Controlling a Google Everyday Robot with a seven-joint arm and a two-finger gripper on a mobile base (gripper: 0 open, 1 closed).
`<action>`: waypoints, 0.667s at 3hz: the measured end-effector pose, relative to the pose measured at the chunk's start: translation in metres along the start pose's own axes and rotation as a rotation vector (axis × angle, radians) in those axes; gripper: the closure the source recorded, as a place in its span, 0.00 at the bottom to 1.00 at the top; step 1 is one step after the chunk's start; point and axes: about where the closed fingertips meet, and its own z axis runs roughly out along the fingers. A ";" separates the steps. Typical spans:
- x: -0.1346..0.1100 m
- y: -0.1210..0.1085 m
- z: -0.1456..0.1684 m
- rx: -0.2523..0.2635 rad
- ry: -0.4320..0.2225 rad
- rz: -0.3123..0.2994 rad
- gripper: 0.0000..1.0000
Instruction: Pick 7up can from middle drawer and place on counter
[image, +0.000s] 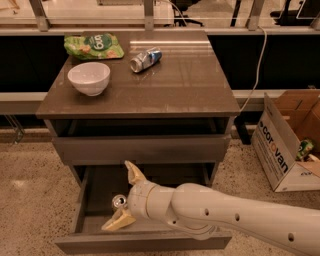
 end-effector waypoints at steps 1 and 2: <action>0.032 -0.002 0.018 -0.006 0.000 0.004 0.00; 0.068 -0.006 0.034 -0.028 0.005 0.046 0.00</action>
Offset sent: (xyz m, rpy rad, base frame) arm 0.0404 -0.0184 -0.1030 0.0078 0.0993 -0.0059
